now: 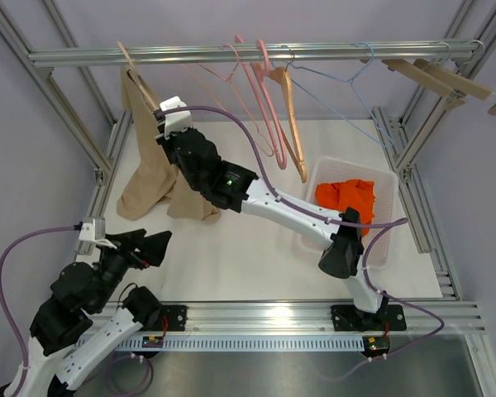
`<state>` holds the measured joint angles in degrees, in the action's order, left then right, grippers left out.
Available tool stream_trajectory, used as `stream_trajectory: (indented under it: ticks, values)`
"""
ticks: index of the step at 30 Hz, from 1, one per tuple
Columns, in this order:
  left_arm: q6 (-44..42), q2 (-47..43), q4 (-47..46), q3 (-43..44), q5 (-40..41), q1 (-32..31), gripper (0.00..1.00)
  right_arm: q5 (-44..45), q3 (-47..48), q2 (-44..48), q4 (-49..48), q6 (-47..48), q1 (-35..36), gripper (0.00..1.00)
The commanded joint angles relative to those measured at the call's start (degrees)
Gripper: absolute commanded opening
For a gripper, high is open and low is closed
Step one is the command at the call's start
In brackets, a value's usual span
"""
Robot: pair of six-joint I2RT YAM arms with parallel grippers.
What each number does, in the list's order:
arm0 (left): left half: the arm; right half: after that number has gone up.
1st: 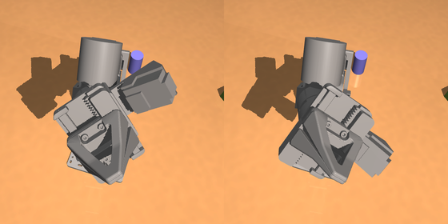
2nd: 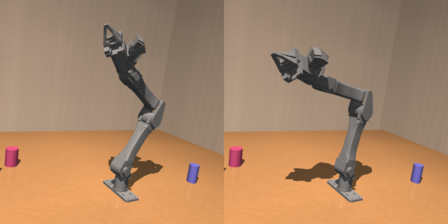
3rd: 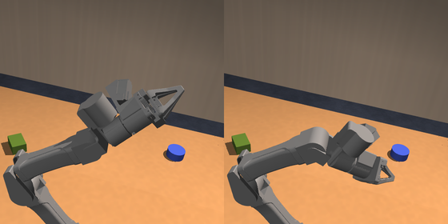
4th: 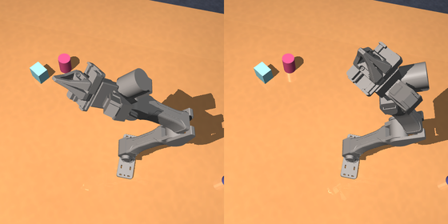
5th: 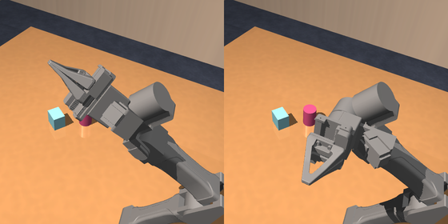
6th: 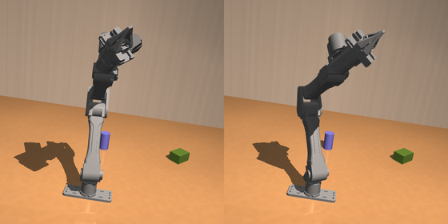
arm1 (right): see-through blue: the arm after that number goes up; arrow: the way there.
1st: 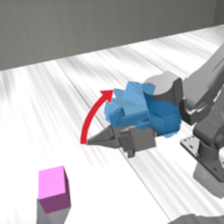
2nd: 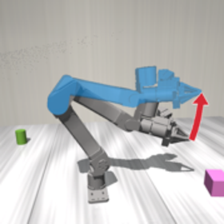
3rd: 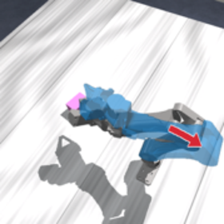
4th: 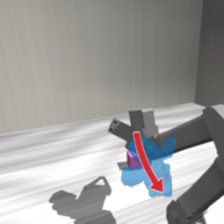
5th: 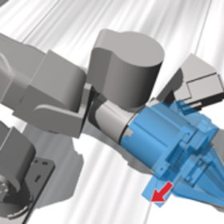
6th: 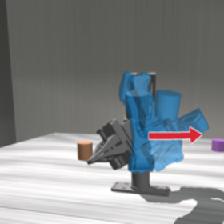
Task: Remove the t-shirt from the hanger
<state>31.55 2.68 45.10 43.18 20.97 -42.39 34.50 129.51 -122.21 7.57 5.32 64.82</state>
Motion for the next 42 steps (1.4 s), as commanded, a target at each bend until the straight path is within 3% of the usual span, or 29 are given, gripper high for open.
stream_trajectory:
  ticks: [1, 19, 26, 32, 36, 42]
  values:
    - [1.06, 2.15, -4.41, 1.56, -2.07, 0.29, 0.99, -1.63, -1.89, 7.86, -15.38, 1.8, 0.57, 0.0]
    - [5.45, 8.74, -13.54, 5.86, -4.98, 0.29, 0.99, -2.77, -22.28, 17.44, -32.0, 1.44, 1.36, 0.0]
    - [7.47, 14.53, -21.36, 7.88, -4.45, 0.29, 0.93, 1.34, -45.7, 29.02, -40.52, 1.36, 4.52, 0.0]
    - [9.4, 20.87, -29.97, 7.54, -1.82, 0.29, 0.82, 6.71, -61.89, 37.64, -46.15, -0.22, 8.74, 0.0]
    - [10.98, 28.67, -34.72, 8.06, 0.47, 0.2, 0.76, 9.53, -67.72, 41.43, -50.8, 0.48, 11.81, 0.0]
    - [11.52, 34.23, -39.83, 8.94, 3.19, 0.29, 0.74, 11.73, -72.56, 44.52, -54.41, 1.62, 15.07, 0.0]
